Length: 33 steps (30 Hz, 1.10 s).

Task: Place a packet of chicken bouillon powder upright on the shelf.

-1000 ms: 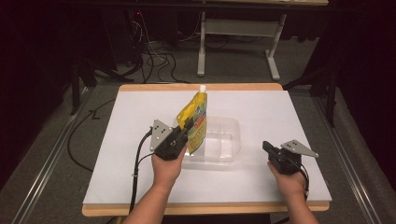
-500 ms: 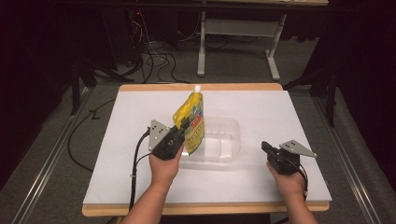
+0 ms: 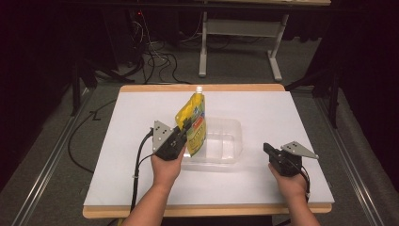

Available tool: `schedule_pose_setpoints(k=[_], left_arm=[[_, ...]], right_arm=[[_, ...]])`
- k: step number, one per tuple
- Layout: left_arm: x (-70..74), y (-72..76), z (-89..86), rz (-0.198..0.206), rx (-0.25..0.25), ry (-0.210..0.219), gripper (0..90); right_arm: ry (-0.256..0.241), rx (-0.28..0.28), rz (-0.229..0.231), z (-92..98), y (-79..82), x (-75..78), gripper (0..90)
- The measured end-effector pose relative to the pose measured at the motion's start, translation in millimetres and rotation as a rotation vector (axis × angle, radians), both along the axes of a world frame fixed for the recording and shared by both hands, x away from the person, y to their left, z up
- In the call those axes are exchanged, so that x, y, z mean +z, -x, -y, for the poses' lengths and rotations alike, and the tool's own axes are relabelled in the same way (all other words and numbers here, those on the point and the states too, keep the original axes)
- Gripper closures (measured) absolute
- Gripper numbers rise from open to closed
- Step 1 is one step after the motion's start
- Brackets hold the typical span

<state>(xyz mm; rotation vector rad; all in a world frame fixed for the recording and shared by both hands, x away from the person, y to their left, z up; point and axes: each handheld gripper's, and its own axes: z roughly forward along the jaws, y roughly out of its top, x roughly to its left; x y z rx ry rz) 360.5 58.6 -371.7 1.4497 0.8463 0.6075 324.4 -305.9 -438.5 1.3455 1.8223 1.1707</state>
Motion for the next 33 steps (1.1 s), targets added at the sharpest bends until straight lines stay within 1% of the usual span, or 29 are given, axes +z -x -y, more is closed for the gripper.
schedule_pose_setpoints(k=[4,6,8,12,13,15,17,18,19,22,25,29,33], left_arm=[[1.3,-3.5,6.3,0.023,-0.017,-0.023,90.0],[1.8,-5.0,8.5,0.029,-0.025,-0.030,90.0],[0.7,-5.7,9.8,0.035,-0.031,-0.028,90.0],[-2.9,-4.7,11.3,0.067,-0.040,-0.065,90.0],[-6.0,-4.7,10.2,0.068,-0.041,-0.073,90.0],[-8.0,-5.1,9.9,0.066,-0.039,-0.070,90.0],[-14.7,-6.4,7.6,0.051,-0.035,-0.076,90.0],[-14.7,-6.4,7.6,0.051,-0.035,-0.076,90.0],[-17.8,-6.5,5.7,0.047,-0.032,-0.067,90.0],[-18.8,-6.1,4.6,0.044,-0.029,-0.059,90.0],[-18.6,-4.8,4.2,0.044,-0.030,-0.063,90.0],[-17.8,-1.5,3.7,0.035,-0.030,-0.070,90.0],[-19.8,2.2,1.4,0.032,-0.029,-0.058,90.0]], right_arm=[[-0.008,-0.004,-0.003,0.4,0.4,0.2,89.6],[-0.008,-0.003,-0.003,0.8,0.6,0.2,89.6],[-0.007,-0.002,-0.002,1.1,0.6,0.3,89.6],[-0.007,-0.002,-0.001,1.6,0.6,0.1,89.6],[-0.006,0.000,0.001,1.5,0.7,0.1,89.6],[-0.006,0.000,0.000,1.3,0.8,0.3,89.6],[-0.002,0.004,0.001,1.1,0.6,0.0,89.6],[-0.002,0.004,0.001,1.1,0.6,0.0,89.6],[-0.001,0.002,0.000,0.9,0.5,-0.2,89.6],[-0.001,0.002,-0.001,0.8,0.4,-0.4,89.6],[0.000,0.003,-0.001,0.7,0.1,-0.8,89.6],[0.000,0.004,-0.002,-0.3,0.2,-0.7,89.6],[0.000,0.003,-0.002,-0.2,0.2,-0.8,89.5]])
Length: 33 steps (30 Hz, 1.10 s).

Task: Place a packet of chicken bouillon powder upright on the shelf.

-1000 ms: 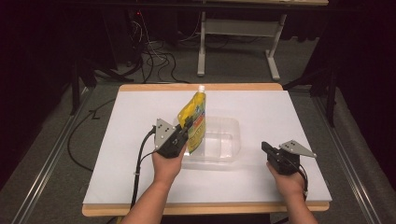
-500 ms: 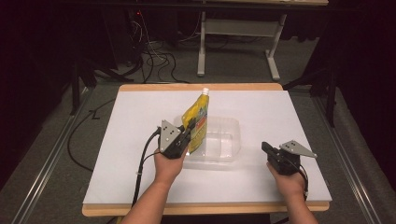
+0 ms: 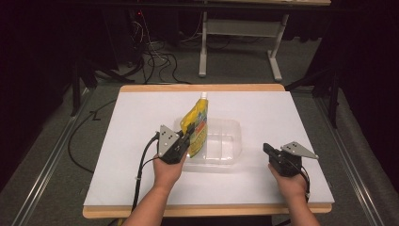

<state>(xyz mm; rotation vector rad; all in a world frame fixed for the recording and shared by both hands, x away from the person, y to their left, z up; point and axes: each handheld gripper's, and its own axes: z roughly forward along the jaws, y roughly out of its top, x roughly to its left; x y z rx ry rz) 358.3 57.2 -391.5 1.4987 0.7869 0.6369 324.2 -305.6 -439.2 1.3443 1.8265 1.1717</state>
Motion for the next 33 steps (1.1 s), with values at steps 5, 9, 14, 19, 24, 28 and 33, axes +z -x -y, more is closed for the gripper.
schedule_pose_setpoints(k=[5,9,14,19,24,28,33], left_arm=[[-4.4,2.1,-2.1,-0.004,-0.003,-0.017,90.0],[-4.7,2.5,-3.5,-0.011,-0.008,-0.022,89.9],[-6.5,3.4,-5.9,-0.015,-0.010,-0.029,89.6],[-8.2,4.1,-7.2,-0.015,-0.012,-0.036,89.4],[-9.7,4.7,-8.3,-0.017,-0.011,-0.039,89.1],[-11.1,5.6,-9.5,-0.015,-0.011,-0.043,88.6],[-11.8,6.3,-10.5,-0.016,-0.009,-0.042,87.9]], right_arm=[[0.001,0.000,-0.001,-0.8,-0.1,-0.1,89.5],[-0.001,0.000,-0.003,-1.4,0.0,-0.2,89.3],[0.003,0.000,-0.003,-0.8,-0.4,-0.7,89.2],[0.004,0.002,-0.003,-1.5,-0.5,-0.9,89.2],[0.004,0.003,-0.004,-1.8,-0.5,-1.3,89.0],[0.005,0.003,-0.003,-1.7,-0.7,-1.5,88.9],[0.008,0.004,-0.004,-1.7,-0.9,-1.8,88.9]])
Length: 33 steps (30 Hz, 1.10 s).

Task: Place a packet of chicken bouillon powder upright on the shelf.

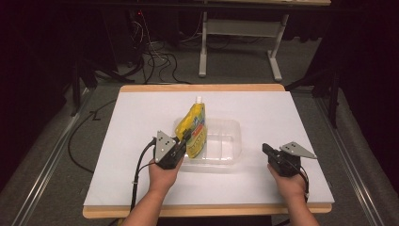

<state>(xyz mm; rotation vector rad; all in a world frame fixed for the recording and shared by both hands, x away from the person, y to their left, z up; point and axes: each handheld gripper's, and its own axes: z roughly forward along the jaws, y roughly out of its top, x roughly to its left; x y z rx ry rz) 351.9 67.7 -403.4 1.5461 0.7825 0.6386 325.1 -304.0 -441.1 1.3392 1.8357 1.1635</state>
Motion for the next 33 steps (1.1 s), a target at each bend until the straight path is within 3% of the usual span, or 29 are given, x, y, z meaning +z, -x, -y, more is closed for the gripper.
schedule_pose_setpoints(k=[20,33], left_arm=[[6.3,-2.9,-1.2,-0.009,-0.012,0.000,78.4],[5.2,-6.0,-0.6,-0.047,-0.022,-0.013,58.4]], right_arm=[[-0.001,0.000,-0.003,0.0,-0.1,-0.4,88.3],[0.000,0.002,-0.001,0.2,-0.1,-0.3,87.9]])
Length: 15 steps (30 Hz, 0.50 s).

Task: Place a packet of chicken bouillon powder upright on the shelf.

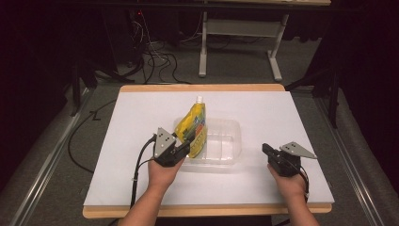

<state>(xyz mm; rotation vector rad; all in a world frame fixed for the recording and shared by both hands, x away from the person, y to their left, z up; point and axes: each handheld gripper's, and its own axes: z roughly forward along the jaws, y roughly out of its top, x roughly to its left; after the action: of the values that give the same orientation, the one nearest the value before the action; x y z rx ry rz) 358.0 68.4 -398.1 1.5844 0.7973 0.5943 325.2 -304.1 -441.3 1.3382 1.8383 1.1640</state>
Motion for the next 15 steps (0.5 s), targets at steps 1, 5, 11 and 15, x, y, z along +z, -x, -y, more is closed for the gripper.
schedule_pose_setpoints(k=[1,5,11,15], left_arm=[[0.4,-0.3,0.1,-0.003,-0.003,-0.002,55.9],[2.4,-0.9,1.7,-0.017,-0.012,-0.027,44.0],[9.4,-1.7,-4.9,-0.059,-0.030,-0.053,24.9],[13.8,2.8,-18.8,-0.060,-0.047,-0.064,20.7]], right_arm=[[-0.001,0.001,-0.001,-0.4,0.1,0.0,87.9],[-0.001,0.000,-0.002,-0.7,0.2,-0.1,87.7],[-0.002,-0.003,-0.003,-0.4,0.9,-0.2,87.4],[0.000,0.000,-0.003,-2.0,0.8,-0.3,87.0]])
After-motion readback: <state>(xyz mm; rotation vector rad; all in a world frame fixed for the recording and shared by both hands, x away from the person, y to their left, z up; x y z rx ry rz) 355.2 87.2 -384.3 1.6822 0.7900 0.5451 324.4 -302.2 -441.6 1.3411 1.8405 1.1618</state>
